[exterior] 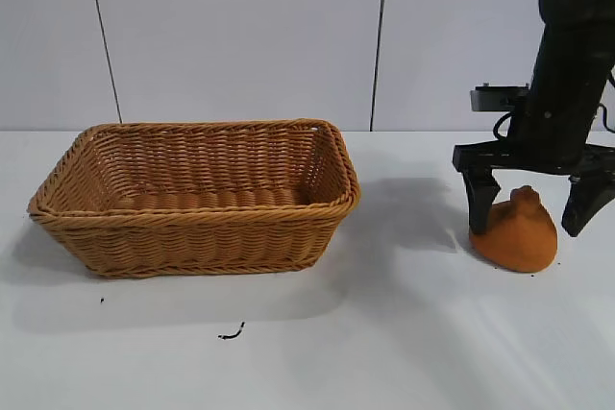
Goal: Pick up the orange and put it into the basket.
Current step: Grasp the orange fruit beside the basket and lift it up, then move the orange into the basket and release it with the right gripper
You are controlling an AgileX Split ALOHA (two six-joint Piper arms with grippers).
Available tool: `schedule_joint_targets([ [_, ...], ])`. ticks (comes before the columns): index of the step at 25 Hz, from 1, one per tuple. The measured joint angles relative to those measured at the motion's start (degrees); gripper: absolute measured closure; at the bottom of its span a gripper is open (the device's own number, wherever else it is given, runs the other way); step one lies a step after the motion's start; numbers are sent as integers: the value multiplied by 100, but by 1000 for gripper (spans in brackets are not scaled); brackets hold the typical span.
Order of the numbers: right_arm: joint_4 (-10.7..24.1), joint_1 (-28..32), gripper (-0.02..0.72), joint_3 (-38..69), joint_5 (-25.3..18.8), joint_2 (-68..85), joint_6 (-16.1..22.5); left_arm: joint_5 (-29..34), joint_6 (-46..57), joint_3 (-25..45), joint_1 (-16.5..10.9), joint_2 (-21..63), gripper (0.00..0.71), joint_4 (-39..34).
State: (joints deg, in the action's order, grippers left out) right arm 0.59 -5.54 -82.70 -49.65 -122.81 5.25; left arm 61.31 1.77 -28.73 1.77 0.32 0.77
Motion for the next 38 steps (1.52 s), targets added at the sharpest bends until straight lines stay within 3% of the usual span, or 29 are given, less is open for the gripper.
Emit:
schedule_joint_targets([
  [3, 0, 0, 594, -6, -53, 17, 5, 0, 0, 0, 0, 0, 44, 0],
  [4, 0, 0, 650, -14, -80, 37, 5, 0, 0, 0, 0, 0, 44, 0],
  [9, 0, 0, 650, -222, -368, 247, -70, 0, 0, 0, 0, 0, 44, 0],
  [18, -59, -5, 650, -1924, -1276, 764, -106, 0, 0, 0, 0, 0, 44, 0],
  [22, -59, -93, 650, -2346, -1452, 764, -106, 0, 0, 0, 0, 0, 44, 0],
  [31, -114, -1071, 650, -2442, -1446, 764, -44, 0, 0, 0, 0, 0, 44, 0],
  [38, -146, -2187, 650, -2442, -940, 750, 158, 0, 0, 0, 0, 0, 44, 0],
])
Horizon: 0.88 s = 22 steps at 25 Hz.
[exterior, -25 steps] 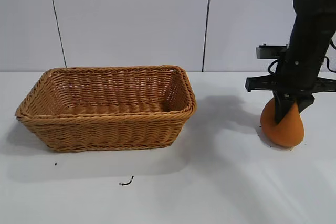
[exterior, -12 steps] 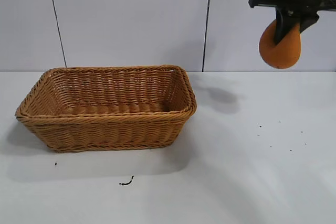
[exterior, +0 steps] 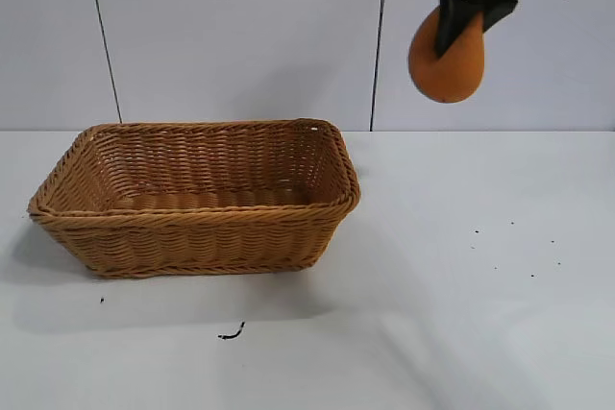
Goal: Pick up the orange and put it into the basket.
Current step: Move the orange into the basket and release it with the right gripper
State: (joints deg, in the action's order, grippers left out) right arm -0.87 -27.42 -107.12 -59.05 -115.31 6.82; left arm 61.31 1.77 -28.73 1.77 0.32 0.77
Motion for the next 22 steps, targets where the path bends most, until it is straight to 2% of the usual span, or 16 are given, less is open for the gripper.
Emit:
schedule_joint_targets([
  [8, -30, -826, 650, -12, 711, -692, 189, 0, 0, 0, 0, 0, 44, 0],
  [14, -24, -865, 650, -12, 1299, -1380, 362, 0, 0, 0, 0, 0, 44, 0],
  [19, -24, -865, 647, -12, 1321, -1661, 356, 0, 0, 0, 0, 0, 44, 0],
  [21, -24, -865, 570, -33, 1291, -1661, 356, 0, 0, 0, 0, 0, 44, 0],
  [22, -24, -865, 486, -81, 1234, -1656, 356, 0, 0, 0, 0, 0, 44, 0],
])
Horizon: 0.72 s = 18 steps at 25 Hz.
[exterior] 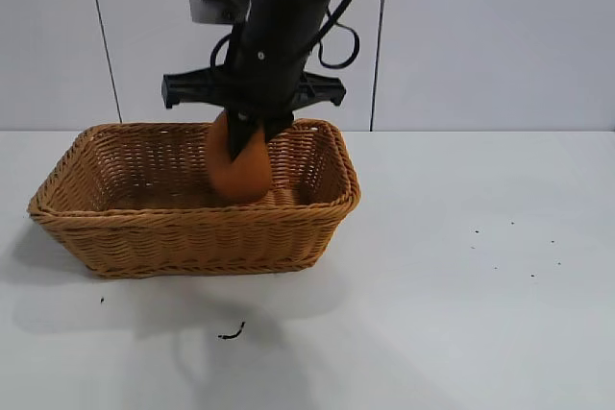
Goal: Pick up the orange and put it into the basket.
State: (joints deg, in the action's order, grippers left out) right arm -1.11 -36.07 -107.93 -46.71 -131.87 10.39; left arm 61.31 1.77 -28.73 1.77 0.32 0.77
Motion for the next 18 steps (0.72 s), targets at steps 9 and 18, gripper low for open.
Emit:
schedule_joint_targets([
  [9, 111, 0, 39, -1345, -1377, 0, -151, 0, 0, 0, 0, 0, 44, 0],
  [18, 719, 452, 31, -2586, -2235, 30, -126, 0, 0, 0, 0, 0, 44, 0],
])
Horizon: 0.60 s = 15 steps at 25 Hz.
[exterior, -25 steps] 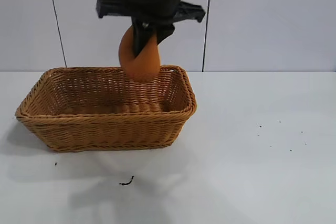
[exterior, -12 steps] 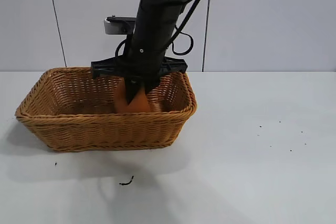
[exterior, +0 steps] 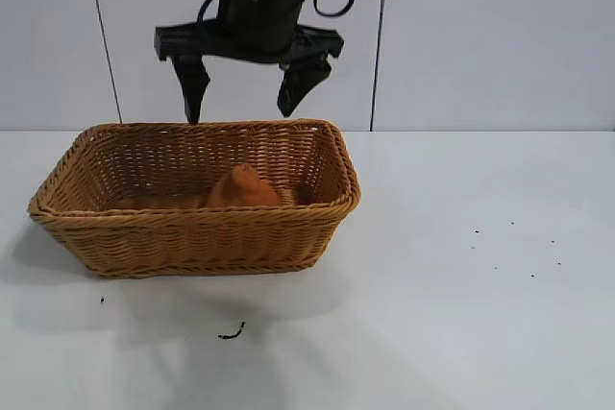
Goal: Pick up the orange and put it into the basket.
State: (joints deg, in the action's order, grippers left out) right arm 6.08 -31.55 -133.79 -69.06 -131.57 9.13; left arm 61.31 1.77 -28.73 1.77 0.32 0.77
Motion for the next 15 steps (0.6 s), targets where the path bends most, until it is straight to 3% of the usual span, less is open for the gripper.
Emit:
schedule_joint_targets([
  [11, 55, 2059, 31, 0, -66, 0, -47, 0, 0, 0, 0, 0, 44, 0],
  [15, -73, 2726, 31, 0, -66, 0, -47, 0, 0, 0, 0, 0, 44, 0],
])
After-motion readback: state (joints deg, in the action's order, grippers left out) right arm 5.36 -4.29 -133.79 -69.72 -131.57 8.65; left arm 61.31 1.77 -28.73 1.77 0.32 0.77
